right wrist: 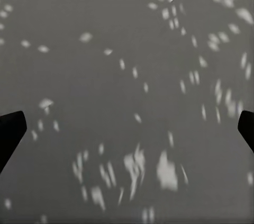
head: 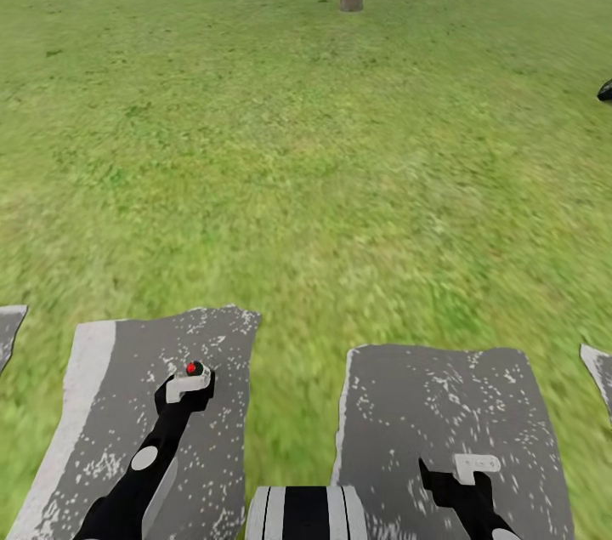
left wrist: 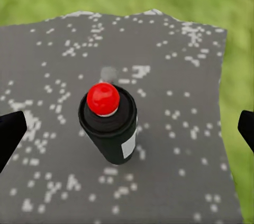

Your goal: In the garden, pick up the pesticide atomizer on the floor and spray pesticide onto both trees until each tree trunk is fully covered.

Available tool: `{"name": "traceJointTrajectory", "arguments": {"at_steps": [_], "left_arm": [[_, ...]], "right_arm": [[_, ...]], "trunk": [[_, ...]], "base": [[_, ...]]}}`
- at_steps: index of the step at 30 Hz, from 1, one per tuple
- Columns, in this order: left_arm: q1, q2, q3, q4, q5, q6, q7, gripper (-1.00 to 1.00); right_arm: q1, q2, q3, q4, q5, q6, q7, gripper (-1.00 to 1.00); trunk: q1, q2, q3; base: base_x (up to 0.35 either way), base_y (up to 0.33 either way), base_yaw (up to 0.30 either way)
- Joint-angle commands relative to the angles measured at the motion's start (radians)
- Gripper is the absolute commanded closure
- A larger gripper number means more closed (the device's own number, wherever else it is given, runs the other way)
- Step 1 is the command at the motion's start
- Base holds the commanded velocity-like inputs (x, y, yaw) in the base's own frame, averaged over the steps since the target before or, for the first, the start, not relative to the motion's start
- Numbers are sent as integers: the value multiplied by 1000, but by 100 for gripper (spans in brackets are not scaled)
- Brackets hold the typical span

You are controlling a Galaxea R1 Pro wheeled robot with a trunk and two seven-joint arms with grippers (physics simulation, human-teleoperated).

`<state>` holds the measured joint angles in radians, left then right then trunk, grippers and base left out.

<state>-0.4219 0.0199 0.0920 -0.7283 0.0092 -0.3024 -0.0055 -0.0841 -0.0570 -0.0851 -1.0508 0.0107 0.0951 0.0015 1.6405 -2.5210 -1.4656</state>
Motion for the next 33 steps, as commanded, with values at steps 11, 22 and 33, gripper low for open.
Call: {"name": "traceJointTrajectory", "arguments": {"at_steps": [11,22,33], "left_arm": [[0,0,0,1,0,-1,0,-100],[0,0,0,1,0,-1,1,-100],[0,-1,1,1,0,0,1,-100]], "right_arm": [[0,0,-1,0,0,0,0,-100],[0,0,-1,0,0,0,0,-100],[0,0,-1,0,0,0,0,-100]], "trunk": [[3,-2,-35],[3,-2,-35],[3,-2,-35]], "base": [[0,0,26],[38,45,0],[11,4,0]]}}
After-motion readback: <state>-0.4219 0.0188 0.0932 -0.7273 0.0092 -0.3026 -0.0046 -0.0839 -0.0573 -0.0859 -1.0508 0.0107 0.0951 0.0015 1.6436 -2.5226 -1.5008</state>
